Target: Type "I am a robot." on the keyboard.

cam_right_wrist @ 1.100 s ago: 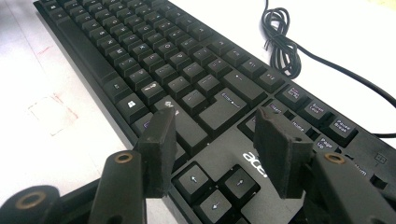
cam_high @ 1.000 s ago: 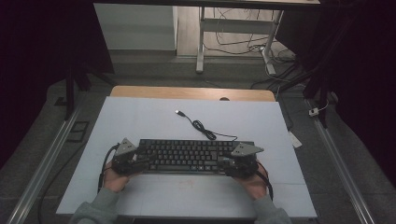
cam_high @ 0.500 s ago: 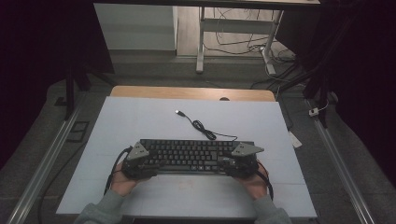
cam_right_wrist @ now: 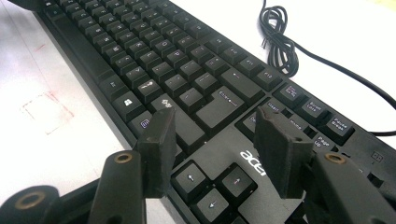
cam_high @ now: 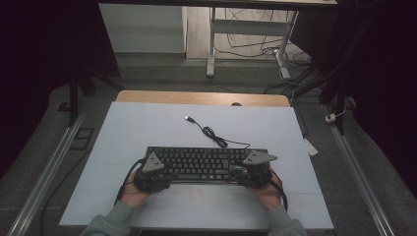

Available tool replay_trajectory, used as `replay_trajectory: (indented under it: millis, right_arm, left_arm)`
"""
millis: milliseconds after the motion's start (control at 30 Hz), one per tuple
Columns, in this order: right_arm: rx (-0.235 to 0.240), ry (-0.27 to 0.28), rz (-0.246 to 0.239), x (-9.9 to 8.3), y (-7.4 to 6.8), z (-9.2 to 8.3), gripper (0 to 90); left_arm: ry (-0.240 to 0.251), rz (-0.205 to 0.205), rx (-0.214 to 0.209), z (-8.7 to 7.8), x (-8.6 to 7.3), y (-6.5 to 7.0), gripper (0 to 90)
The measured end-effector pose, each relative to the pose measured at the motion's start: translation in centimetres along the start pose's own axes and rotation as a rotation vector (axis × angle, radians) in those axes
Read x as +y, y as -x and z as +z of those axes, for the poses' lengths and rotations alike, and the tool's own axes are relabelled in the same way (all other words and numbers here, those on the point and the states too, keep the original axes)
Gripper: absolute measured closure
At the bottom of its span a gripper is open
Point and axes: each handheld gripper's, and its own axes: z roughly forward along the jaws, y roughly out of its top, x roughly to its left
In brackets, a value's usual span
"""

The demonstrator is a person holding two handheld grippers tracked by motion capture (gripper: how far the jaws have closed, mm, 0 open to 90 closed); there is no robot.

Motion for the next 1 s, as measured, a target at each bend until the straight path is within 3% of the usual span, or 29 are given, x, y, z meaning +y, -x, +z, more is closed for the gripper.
replay_trajectory:
  millis: [133,300,433,1000]
  right_arm:
    - [0.001,-0.002,-0.001,0.0,0.0,0.0,48.9]
    - [0.0,-0.001,-0.003,0.0,0.0,0.1,48.8]
    - [0.0,-0.002,-0.005,0.0,0.0,0.1,48.8]
    - [-0.004,-0.009,-0.005,-0.1,-0.1,0.2,48.7]
  left_arm:
    - [-0.017,0.01,0.003,0.2,0.0,0.1,60.2]
    - [-0.034,0.011,0.001,0.4,0.0,0.1,78.6]
    - [-0.043,0.011,0.003,0.6,0.0,0.2,88.2]
    - [-0.091,0.026,0.01,1.7,-0.3,0.4,89.1]
